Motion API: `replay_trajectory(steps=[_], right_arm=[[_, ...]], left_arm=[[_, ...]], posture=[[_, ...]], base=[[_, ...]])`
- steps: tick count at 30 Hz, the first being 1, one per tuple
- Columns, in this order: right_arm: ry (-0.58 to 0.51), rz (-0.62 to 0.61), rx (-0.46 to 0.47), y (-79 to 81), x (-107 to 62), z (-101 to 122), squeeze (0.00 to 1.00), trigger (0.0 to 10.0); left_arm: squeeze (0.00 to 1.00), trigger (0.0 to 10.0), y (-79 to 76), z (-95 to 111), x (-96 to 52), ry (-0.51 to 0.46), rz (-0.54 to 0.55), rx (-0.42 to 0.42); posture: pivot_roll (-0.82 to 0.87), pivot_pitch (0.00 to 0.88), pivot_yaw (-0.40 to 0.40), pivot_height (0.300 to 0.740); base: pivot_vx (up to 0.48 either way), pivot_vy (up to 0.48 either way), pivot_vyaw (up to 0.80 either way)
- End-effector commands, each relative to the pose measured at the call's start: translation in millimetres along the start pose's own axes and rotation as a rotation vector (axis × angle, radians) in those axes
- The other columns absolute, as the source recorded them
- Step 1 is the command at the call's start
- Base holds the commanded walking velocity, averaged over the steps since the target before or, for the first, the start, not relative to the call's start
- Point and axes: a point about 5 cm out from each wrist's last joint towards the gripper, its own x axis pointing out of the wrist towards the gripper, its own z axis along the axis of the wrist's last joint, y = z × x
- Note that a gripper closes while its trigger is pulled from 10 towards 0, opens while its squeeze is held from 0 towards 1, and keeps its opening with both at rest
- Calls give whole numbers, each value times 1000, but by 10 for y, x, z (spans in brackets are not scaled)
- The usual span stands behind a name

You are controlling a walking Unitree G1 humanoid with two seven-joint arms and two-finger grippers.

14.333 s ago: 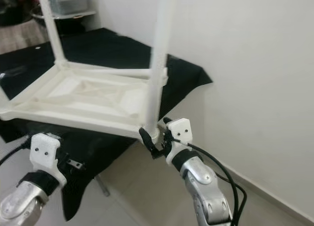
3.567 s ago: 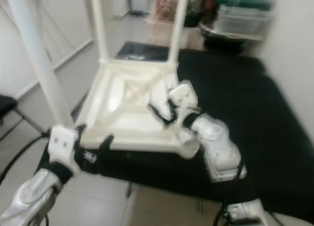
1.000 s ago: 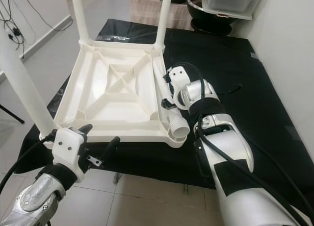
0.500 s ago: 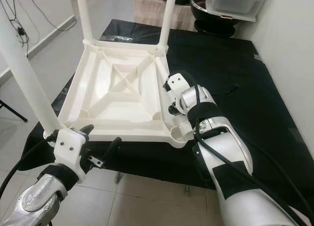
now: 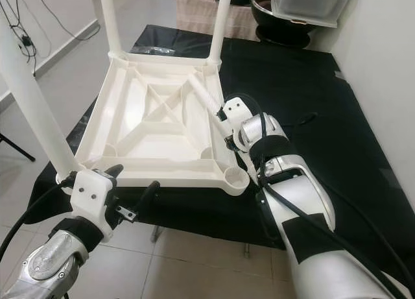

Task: Building children table

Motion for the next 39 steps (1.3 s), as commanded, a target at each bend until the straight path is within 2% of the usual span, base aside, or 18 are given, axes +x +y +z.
replay_trajectory(steps=[1, 3, 6, 8, 10, 12, 16, 17, 18, 19, 20, 22, 23, 26, 30, 36, 37, 39], right_arm=[[-50, -21, 80, -115, -29, 16, 0, 0], [-74, -21, 114, -140, -41, 34, 0, 0], [-199, -13, 254, -244, -100, 128, 0, 0], [-346, 46, 400, -343, -188, 221, 0, 0], [-393, 67, 430, -367, -217, 245, 0, 0], [-532, 115, 539, -420, -279, 257, 0, 0], [-615, 111, 597, -467, -316, 240, 0, 0], [-624, 147, 619, -443, -318, 227, 0, 5843], [-624, 147, 619, -443, -318, 227, 0, 5843], [-679, 208, 657, -401, -333, 200, 0, 10000], [-753, 272, 706, -360, -365, 156, 0, 10000], [-753, 272, 706, -360, -365, 156, 0, 10000], [-901, 189, 650, -383, -434, 107, 0, 10000], [-968, 213, 646, -357, -478, 69, 0, 10000], [-1128, 297, 631, -421, -651, -46, 0, 10000], [-1195, 344, 568, -443, -770, -171, 0, 10000], [-1214, 368, 553, -435, -807, -201, 0, 10000], [-1243, 497, 359, -373, -999, -382, 0, 10000]], left_arm=[[0, 10000, 1, 10, 0, 1, 2, -6], [0, 10000, 5, 11, 1, 0, 2, -6], [0, 10000, 24, 23, 6, -4, 4, -5], [0, 10000, 44, 30, 5, -6, 4, 0], [0, 10000, 50, 32, 3, -6, 4, 1], [0, 10000, 60, 37, -3, -4, -9, 5], [0, 10000, 62, 41, -6, -3, -22, 7], [0, 10000, 63, 43, -9, -2, -27, 8], [0, 10000, 63, 43, -9, -2, -27, 8], [0, 10000, 67, 56, -17, -5, -32, 10], [0, 10000, 72, 72, -25, -8, -38, 12], [0, 10000, 72, 72, -25, -8, -38, 12], [0, 10000, 83, 163, 28, -46, -50, 3], [0, 10000, 95, 234, 78, -77, -59, -2], [0, 10000, 91, 507, 336, -196, -84, -108], [0, 10000, 25, 666, 521, -259, -163, -170], [0, 10000, 11, 702, 558, -275, -186, -180], [0, 10000, -63, 871, 680, -330, -302, -256]], posture=[[-30, 111, -115, 740], [-30, 111, -115, 740], [-29, 107, -109, 740], [-30, 107, -102, 740], [-30, 107, -100, 740], [-26, 108, -92, 740], [-26, 108, -92, 740], [-23, 110, -89, 740], [-23, 110, -89, 740], [-15, 112, -83, 740], [-15, 112, -83, 740], [-15, 112, -83, 740], [-2, 103, -78, 740], [-3, 101, -76, 740], [-11, 75, -64, 740], [-25, 60, -53, 740], [-25, 60, -53, 740], [-45, 45, -36, 740]], base=[[0, 0, 0], [0, 0, 0], [0, 0, 0], [0, 0, 0], [0, 0, 0], [0, 0, 0], [0, 0, 0], [0, 0, 0], [0, 0, 0], [0, 0, 0], [0, 0, 0], [0, 0, 0], [0, 0, 0], [0, 0, 0], [0, 0, 0], [0, 0, 0], [0, 0, 0], [0, 0, 0]])
